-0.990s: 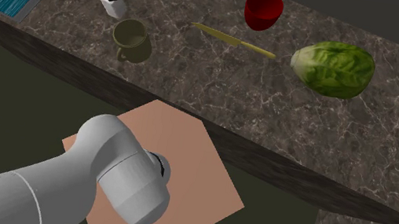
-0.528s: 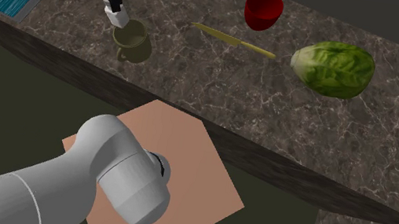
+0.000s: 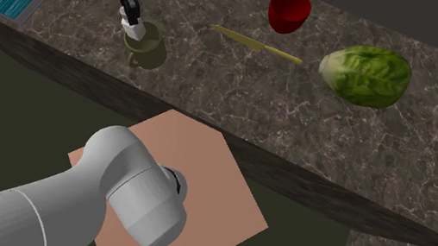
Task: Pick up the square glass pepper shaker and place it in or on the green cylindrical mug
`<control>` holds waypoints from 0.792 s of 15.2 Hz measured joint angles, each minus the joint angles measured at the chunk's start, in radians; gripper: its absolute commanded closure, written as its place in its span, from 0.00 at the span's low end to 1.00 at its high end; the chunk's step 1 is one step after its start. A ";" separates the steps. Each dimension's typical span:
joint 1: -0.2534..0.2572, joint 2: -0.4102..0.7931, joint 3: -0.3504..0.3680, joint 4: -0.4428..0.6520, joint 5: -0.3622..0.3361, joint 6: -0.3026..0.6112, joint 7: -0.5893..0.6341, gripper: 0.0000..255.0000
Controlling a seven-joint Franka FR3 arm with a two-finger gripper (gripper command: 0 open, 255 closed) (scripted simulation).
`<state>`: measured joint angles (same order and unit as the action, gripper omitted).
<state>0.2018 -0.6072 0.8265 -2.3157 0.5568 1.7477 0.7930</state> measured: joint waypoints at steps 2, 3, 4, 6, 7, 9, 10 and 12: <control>0.000 0.004 0.014 -0.024 0.008 0.029 -0.004 1.00; -0.001 0.006 0.017 -0.027 0.009 0.035 -0.004 1.00; -0.001 0.007 0.018 -0.030 0.009 0.038 -0.005 1.00; -0.001 0.008 0.019 -0.031 0.010 0.040 -0.005 1.00; -0.001 0.008 0.019 -0.031 0.010 0.041 -0.005 1.00; -0.001 0.008 0.019 -0.031 0.010 0.041 -0.006 1.00; -0.001 0.008 0.019 -0.031 0.010 0.041 -0.006 0.00; -0.001 0.008 0.019 -0.031 0.010 0.041 -0.006 0.00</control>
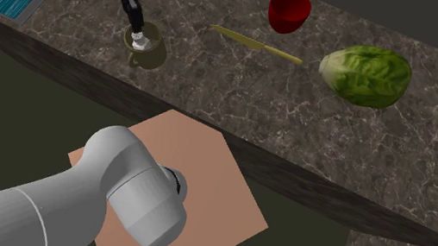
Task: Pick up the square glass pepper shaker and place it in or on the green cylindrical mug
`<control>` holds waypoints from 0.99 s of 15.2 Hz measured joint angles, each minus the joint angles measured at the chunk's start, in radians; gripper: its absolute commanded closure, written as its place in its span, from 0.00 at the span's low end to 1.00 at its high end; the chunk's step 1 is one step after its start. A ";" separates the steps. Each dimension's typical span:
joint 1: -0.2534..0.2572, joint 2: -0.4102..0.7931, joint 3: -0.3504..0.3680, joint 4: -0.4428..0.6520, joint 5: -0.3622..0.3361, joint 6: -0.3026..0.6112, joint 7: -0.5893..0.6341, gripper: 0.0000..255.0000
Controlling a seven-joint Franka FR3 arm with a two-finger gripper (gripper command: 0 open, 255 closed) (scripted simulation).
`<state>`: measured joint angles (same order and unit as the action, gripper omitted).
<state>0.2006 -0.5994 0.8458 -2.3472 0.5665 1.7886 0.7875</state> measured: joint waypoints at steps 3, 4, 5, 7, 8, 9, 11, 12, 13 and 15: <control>0.000 0.000 0.000 0.000 0.000 0.000 0.000 0.00; 0.000 0.000 0.000 0.000 0.000 0.000 0.000 0.00; 0.001 -0.004 -0.008 0.012 -0.003 -0.016 0.002 0.00; -0.009 0.001 -0.030 0.068 -0.025 -0.068 0.008 0.00; -0.012 0.003 -0.038 0.093 -0.033 -0.091 0.013 0.00; -0.010 -0.001 -0.047 0.100 -0.035 -0.104 0.012 0.00; -0.011 -0.002 -0.053 0.108 -0.038 -0.115 0.011 0.00; -0.011 -0.002 -0.054 0.109 -0.039 -0.117 0.012 0.00; -0.011 -0.002 -0.054 0.110 -0.039 -0.118 0.012 0.00; -0.011 -0.002 -0.055 0.110 -0.040 -0.119 0.011 0.00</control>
